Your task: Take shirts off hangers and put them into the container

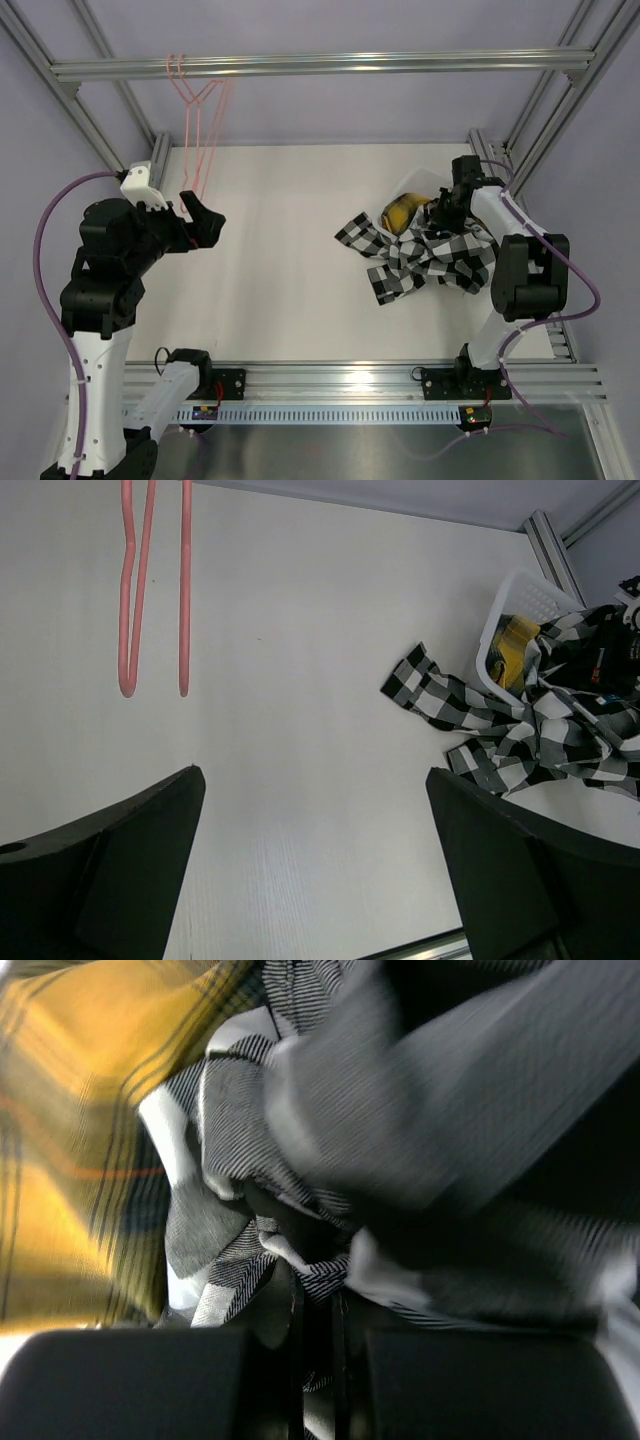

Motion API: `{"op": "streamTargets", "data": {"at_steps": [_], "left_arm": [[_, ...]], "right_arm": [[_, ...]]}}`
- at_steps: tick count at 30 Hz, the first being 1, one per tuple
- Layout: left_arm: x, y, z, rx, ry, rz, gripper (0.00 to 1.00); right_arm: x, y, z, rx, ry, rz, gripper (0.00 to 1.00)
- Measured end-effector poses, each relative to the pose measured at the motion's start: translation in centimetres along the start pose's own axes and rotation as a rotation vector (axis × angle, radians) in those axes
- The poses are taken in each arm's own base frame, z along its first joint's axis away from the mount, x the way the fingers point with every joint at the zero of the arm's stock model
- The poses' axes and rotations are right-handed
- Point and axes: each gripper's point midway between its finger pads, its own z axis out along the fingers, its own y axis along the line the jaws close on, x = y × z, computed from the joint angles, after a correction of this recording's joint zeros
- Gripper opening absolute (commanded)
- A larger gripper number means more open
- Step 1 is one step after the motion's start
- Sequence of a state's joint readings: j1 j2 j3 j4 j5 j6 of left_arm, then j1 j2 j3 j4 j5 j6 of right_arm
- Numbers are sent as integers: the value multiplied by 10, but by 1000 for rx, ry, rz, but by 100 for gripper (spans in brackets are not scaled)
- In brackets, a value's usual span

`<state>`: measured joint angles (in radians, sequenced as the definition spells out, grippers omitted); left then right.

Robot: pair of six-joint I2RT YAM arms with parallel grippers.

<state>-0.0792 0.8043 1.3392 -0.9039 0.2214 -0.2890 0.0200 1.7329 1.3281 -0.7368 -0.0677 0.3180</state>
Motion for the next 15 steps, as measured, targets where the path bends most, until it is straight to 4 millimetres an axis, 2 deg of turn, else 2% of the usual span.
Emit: {"op": "streamTargets", "data": {"at_steps": [3,8,11,12,13,15], "left_arm": [[0,0,-1,1,-4,1,99],[1,0,-1,1,-2,-1,99],[1,0,0,0,1,-5,99],[1,0,0,0,1,-6,99],[1,0,0,0,1,-7,99],[1,0,0,1,1,-8,99]], "right_arm": [[10,4,17,-28,20,12,0],[16,22,20,-64,18,-16,0],[24,37,14,-78,15,-62,9],[27,43,9,-84,12,-80,12],[29,48,4,-89,9,-93,20],[30,55,-11,-98,-3,-113,27]]}}
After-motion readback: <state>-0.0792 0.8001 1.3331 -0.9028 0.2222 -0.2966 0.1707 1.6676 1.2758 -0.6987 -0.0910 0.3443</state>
